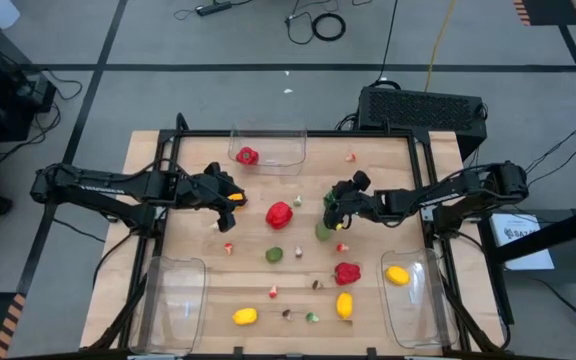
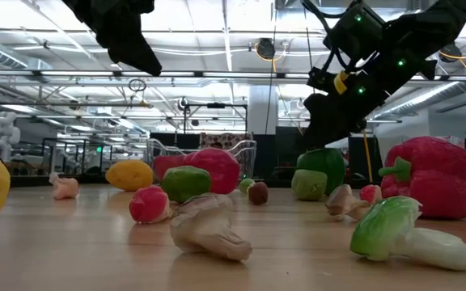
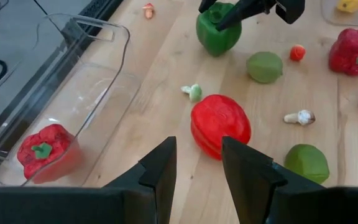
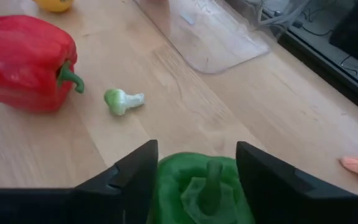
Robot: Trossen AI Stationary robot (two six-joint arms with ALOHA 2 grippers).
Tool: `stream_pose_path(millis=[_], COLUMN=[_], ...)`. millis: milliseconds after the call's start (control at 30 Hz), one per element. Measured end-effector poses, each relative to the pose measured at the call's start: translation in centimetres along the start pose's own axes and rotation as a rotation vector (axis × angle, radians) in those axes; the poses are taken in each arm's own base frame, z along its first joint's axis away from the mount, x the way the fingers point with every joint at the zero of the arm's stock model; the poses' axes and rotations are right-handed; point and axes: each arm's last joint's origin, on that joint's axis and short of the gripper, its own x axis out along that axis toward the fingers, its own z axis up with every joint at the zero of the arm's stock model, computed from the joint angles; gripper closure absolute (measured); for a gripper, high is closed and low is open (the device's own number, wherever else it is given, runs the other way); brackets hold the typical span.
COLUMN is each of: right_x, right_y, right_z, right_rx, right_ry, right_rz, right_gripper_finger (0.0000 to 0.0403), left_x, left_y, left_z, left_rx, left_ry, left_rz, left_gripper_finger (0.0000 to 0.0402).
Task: Sort produce into baskets
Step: Put the green bell pepper into the top transparent bin
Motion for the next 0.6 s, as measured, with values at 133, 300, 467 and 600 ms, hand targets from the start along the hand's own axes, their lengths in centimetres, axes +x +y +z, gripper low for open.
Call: stream_pose_path(millis=[133, 300, 467, 600], right_x=[0.00, -0.01, -0.01, -0.01], right_y=[-0.03, -0.04, -0.04, -0.04], right_z=[-0.09, -0.09, -0.08, -0.08], right_rx=[-0.013, -0.024, -0.031, -0.039], right_ry=[0.008, 0.008, 0.008, 0.008], right_rz=[-0.003, -0.003, -0.003, -0.003], right_gripper_finger=[0.0233, 0.0283, 0.0330, 0.0366], left_x=[0.00, 0.00, 0.00, 0.00], left_y=[0.01, 0.02, 0.01, 0.01], left_z=[0.00, 0.00, 0.01, 0.01], left_rx=[0.000, 0.001, 0.004, 0.004], left_ry=[0.000, 0.000, 0.000, 0.000], left_rz=[0.000, 0.001, 0.001, 0.001], left_gripper_finger=[0.0267, 0.0267, 0.0267, 0.0267])
